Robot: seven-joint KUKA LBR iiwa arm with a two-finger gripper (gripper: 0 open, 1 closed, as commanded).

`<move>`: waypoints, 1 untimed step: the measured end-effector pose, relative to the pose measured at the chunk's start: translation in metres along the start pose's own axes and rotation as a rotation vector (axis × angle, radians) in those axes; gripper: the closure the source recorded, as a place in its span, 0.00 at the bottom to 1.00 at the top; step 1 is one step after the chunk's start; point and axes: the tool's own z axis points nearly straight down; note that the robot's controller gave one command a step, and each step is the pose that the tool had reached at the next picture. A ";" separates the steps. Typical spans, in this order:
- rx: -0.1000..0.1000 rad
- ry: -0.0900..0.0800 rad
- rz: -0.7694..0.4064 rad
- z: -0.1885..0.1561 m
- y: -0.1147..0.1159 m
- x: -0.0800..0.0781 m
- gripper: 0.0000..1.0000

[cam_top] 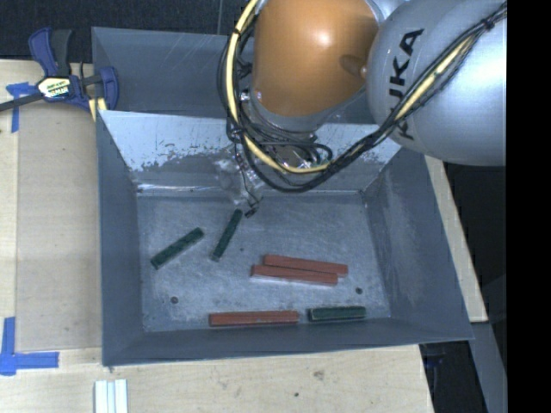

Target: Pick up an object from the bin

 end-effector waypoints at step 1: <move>-0.003 0.007 0.003 0.003 0.001 0.001 0.00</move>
Offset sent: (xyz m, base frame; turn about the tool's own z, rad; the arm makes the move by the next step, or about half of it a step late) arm 0.0000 0.0000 0.0000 0.0000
